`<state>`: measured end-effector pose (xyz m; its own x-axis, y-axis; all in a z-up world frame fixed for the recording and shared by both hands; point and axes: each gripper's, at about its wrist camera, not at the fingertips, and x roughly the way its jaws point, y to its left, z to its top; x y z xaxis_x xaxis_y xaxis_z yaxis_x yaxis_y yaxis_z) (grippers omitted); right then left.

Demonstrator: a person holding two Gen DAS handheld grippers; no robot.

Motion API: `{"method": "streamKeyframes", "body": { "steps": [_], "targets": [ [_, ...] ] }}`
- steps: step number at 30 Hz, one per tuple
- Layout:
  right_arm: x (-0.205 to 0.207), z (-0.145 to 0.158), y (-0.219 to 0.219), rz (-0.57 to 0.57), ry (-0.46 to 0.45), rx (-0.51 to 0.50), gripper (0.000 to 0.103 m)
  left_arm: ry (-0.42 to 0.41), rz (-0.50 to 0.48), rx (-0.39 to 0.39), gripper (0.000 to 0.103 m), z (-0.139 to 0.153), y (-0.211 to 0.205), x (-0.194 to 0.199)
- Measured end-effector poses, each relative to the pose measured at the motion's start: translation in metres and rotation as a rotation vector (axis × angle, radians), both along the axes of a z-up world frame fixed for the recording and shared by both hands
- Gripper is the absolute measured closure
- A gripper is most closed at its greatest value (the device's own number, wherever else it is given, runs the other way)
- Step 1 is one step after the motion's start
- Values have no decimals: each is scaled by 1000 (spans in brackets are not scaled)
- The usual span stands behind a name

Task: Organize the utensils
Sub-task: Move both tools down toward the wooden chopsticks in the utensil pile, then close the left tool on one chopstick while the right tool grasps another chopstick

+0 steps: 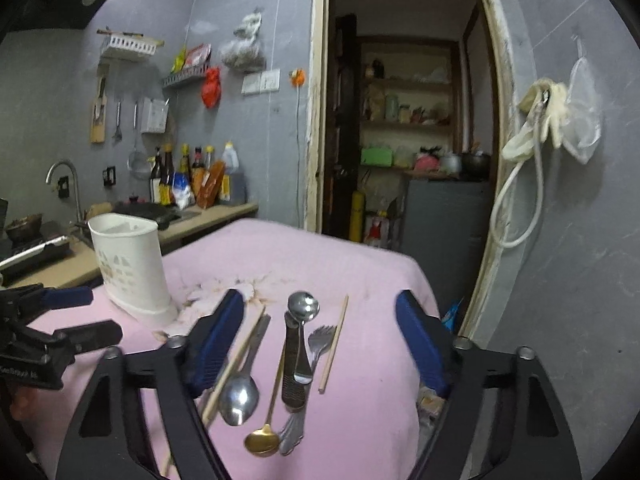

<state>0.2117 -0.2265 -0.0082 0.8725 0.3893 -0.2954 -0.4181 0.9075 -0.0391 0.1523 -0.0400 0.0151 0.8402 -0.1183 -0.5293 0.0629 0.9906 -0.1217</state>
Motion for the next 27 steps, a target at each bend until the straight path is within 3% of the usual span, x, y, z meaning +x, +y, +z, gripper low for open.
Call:
{"method": "streamKeyframes", "body": {
  "steps": [2,4,6,10,19,27],
  "targets": [
    [11,-7,-1,8,40,-9,50,45,-26,-13,31,-6,-4,10],
    [23,-14,-2,22,91,-15,57,113,-62,-28,45,-13,-7,23],
    [34,-22,-2,35,140,-27,60,157,-83,-40,53,-19,-9,30],
    [51,-38,4,39,215,-104,77,260,-112,-57,68,-32,-13,48],
    [79,-64,10,65,333,-205,87,458,-131,-144,84,-53,-5,78],
    [105,-69,17,83,404,-218,87,499,-117,-125,87,-51,0,94]
  ]
}}
